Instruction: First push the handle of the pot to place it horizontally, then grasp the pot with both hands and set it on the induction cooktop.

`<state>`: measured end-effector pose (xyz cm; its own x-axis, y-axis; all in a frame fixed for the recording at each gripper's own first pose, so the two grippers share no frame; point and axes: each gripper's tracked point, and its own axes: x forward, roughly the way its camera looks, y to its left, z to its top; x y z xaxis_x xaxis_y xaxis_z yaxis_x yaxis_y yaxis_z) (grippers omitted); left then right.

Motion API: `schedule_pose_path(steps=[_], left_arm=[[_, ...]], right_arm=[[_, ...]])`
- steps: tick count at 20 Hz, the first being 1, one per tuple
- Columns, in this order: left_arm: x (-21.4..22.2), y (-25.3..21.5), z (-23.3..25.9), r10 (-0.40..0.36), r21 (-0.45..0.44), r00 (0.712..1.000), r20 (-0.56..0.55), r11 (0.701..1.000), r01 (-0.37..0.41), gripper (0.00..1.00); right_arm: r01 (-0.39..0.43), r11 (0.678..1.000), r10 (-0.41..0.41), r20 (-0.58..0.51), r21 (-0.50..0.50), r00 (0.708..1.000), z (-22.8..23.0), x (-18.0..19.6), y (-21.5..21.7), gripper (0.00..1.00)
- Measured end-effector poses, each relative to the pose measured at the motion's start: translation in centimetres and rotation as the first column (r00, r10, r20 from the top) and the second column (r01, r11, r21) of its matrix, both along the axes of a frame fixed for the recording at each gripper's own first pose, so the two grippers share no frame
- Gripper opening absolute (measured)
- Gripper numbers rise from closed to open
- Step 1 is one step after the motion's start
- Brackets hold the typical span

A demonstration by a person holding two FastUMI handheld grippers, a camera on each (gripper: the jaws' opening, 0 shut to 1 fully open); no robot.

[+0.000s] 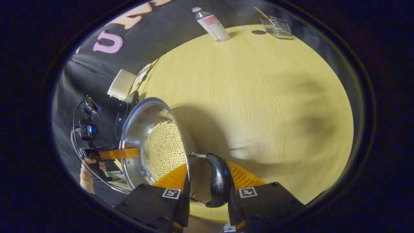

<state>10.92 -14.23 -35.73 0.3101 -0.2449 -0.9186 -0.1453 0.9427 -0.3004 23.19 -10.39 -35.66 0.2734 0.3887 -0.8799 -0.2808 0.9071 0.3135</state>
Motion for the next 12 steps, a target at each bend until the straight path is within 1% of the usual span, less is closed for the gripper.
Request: schedule_pose_path(steps=[1, 2, 3, 7, 8, 9, 11, 12], left_arm=[[-0.5, -0.3, 0.6, 0.000, -0.001, 1.000, -0.006, 1.000, 0.000, 0.54], [-0.7, -0.5, 1.0, 0.000, -0.001, 1.000, -0.015, 1.000, 0.000, 0.57], [-0.8, -0.5, 1.3, -0.005, 0.001, 1.000, -0.018, 1.000, 0.005, 0.54], [-1.6, -0.3, 2.7, -0.012, 0.001, 0.999, -0.042, 1.000, 0.012, 0.55], [-1.9, -0.1, 3.0, -0.013, 0.003, 0.999, -0.045, 1.000, 0.013, 0.53], [-2.2, 0.2, 3.3, -0.012, 0.005, 0.999, -0.051, 1.000, 0.012, 0.54], [-2.7, 0.9, 4.0, -0.008, 0.014, 0.998, -0.056, 1.000, 0.008, 0.55], [-2.9, 1.4, 4.4, -0.005, 0.018, 0.998, -0.057, 1.000, 0.006, 0.58]], right_arm=[[0.006, 1.000, -0.006, -0.005, 0.000, 1.000, 0.3, -0.2, -0.2, 0.44], [0.014, 1.000, -0.014, -0.007, 0.000, 1.000, 0.6, -0.3, -0.2, 0.50], [0.016, 1.000, -0.017, -0.007, -0.002, 1.000, 0.9, -0.5, -0.2, 0.50], [0.036, 0.999, -0.036, -0.012, 0.003, 0.999, 2.2, -1.7, -0.1, 0.50], [0.041, 0.999, -0.041, -0.014, 0.004, 0.999, 2.5, -2.0, 0.1, 0.50], [0.044, 0.999, -0.044, -0.019, 0.006, 0.999, 2.6, -2.2, 0.4, 0.50], [0.045, 0.999, -0.044, -0.028, 0.011, 0.999, 2.8, -3.0, 1.1, 0.50], [0.044, 0.999, -0.044, -0.031, 0.015, 0.999, 3.0, -3.3, 1.6, 0.50]])
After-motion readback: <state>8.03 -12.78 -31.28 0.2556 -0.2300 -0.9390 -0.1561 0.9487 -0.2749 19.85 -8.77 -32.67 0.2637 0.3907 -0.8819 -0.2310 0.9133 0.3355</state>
